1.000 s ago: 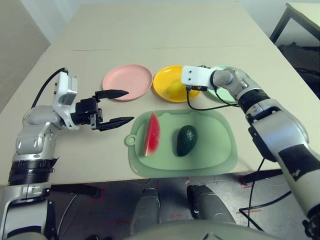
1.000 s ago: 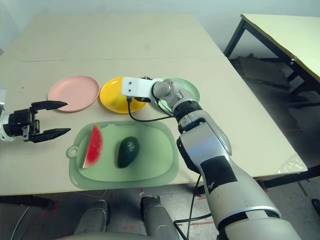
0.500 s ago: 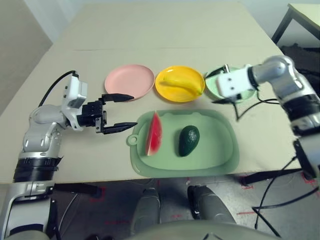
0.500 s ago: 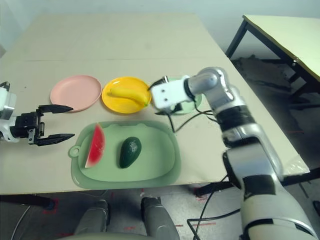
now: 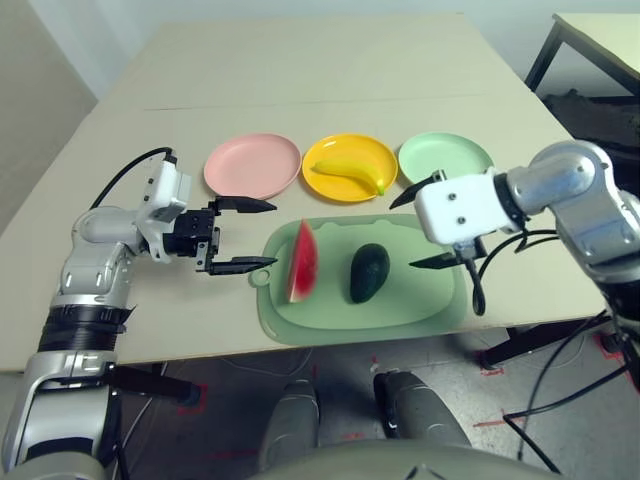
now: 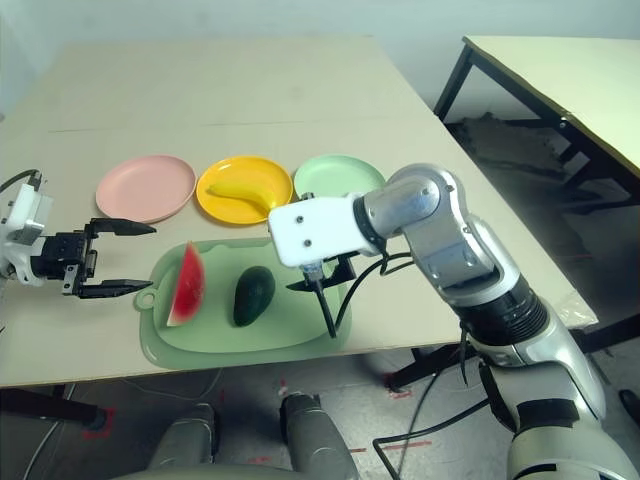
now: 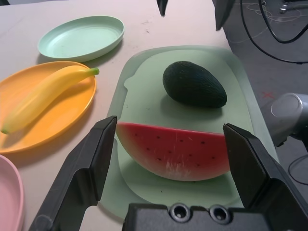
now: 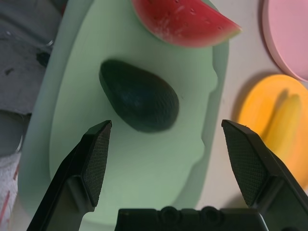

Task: Place the fruits into color-matched plates.

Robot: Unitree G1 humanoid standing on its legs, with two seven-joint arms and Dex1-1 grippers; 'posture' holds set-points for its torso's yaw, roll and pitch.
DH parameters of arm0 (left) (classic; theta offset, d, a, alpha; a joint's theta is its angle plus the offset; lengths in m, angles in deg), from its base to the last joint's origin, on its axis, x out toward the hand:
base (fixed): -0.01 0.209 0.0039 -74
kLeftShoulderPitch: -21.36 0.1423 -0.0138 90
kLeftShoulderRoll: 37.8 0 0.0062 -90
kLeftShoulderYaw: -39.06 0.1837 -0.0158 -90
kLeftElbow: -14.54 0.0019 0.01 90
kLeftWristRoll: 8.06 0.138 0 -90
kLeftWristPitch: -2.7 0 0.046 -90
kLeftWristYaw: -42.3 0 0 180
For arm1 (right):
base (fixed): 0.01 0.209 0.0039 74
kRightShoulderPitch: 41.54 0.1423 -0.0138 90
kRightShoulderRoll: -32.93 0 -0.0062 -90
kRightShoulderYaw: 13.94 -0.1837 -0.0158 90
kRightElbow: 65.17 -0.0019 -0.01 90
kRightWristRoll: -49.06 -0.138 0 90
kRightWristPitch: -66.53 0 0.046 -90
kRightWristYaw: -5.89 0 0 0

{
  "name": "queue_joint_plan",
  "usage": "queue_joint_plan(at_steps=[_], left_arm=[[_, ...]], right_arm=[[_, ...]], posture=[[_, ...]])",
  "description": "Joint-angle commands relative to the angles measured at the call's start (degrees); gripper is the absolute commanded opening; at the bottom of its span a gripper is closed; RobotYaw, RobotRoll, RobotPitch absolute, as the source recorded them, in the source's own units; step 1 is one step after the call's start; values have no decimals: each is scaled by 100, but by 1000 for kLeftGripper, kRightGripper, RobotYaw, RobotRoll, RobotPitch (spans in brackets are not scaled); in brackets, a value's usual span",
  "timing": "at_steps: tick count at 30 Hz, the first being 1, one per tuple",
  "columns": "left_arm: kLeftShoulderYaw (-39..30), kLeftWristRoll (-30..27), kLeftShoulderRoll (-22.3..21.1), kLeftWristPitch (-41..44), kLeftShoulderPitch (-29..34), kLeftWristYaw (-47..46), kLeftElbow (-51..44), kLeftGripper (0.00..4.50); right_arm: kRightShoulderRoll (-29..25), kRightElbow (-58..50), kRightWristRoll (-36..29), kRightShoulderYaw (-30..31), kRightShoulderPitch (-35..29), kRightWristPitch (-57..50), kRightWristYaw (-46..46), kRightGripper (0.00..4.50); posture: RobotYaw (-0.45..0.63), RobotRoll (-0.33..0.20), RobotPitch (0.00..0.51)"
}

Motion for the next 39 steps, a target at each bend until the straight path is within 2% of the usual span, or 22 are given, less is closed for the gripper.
queue_joint_plan(at_steps=[1,9,24,39], left_arm=[[48,102,-59,-78,-24,81,37,4500],[-4,150,-140,-116,58,99,-5,4500],[-156,108,-305,-215,381,-61,-106,4500],[-139,167,-316,-308,401,-98,-84,4500]], right_arm=[[121,34,204,249,16,142,-231,4470],[497,974,728,689,86,734,-602,4470],[655,1104,686,899,-142,1156,-333,4470],[827,1609,985,999,-258,1151,-613,4470]], posture=[[-39,0,131],[-24,0,134],[16,0,148],[15,0,151]])
